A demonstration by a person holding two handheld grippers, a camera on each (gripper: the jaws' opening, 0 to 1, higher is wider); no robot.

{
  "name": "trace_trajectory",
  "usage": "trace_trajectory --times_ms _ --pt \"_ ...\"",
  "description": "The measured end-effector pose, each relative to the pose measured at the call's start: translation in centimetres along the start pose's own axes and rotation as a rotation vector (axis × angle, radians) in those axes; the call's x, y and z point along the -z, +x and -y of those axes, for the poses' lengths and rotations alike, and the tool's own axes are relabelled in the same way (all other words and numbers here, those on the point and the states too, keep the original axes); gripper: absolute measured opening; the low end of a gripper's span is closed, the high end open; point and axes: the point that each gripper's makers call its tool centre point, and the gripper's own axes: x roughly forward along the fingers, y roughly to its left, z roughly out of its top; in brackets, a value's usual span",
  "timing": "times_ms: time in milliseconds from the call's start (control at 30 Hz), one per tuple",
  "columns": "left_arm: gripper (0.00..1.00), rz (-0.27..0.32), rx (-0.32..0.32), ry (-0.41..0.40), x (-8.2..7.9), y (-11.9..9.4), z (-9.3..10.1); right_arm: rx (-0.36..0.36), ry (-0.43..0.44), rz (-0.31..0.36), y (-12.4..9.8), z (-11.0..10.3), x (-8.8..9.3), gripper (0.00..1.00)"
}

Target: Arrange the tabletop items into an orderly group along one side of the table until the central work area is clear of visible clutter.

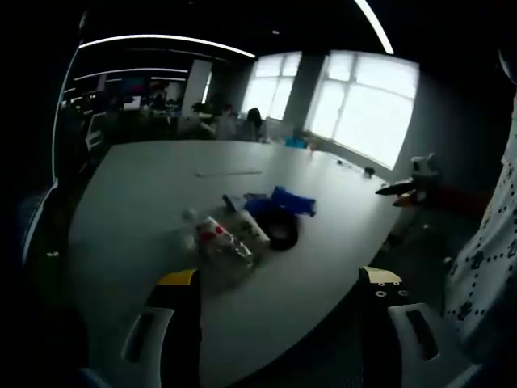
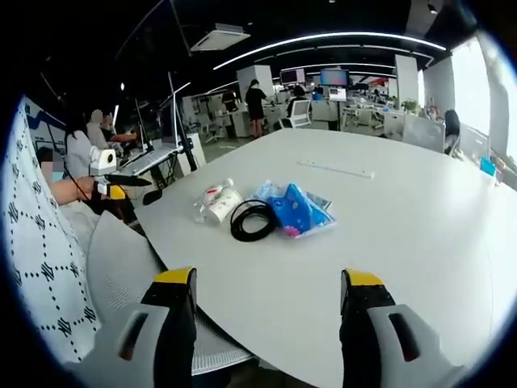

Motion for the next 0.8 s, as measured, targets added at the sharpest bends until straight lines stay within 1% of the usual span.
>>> trace_trajectory --times_ms 800 --pt "0.76 -0.002 0.003 -0.004 0.16 0.33 0.00 0.001 0.003 -0.005 0.15 0.05 0.22 0.71"
